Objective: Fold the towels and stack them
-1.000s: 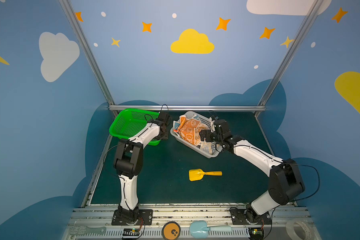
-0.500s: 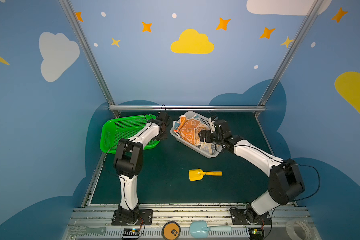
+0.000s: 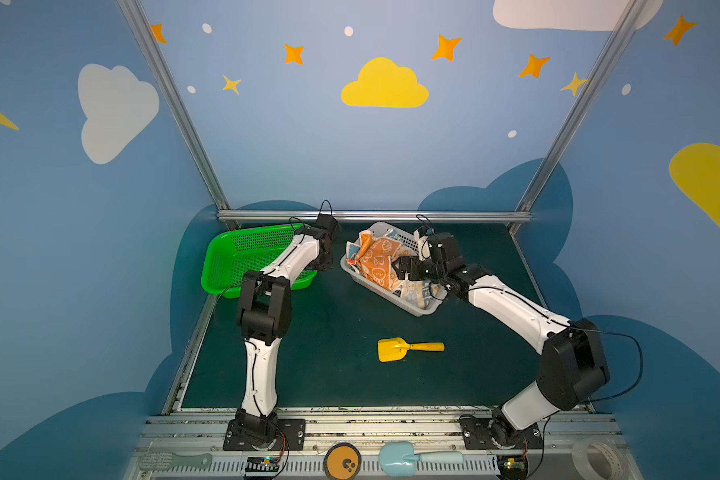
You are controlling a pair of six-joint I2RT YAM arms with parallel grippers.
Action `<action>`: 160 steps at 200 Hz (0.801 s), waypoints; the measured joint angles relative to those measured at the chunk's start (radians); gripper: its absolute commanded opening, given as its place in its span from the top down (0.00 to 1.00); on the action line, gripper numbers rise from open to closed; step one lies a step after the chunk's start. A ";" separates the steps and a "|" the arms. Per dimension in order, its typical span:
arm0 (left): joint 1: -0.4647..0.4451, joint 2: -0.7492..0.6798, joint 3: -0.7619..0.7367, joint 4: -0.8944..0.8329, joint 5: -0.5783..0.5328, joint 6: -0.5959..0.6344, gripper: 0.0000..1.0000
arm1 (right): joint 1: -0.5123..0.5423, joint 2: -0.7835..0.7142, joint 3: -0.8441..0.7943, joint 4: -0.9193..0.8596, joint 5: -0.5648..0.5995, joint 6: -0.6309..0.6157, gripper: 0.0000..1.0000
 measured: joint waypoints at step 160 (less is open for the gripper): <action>0.029 0.145 0.200 -0.087 -0.077 0.092 0.32 | 0.018 0.085 0.071 -0.033 -0.050 -0.066 0.02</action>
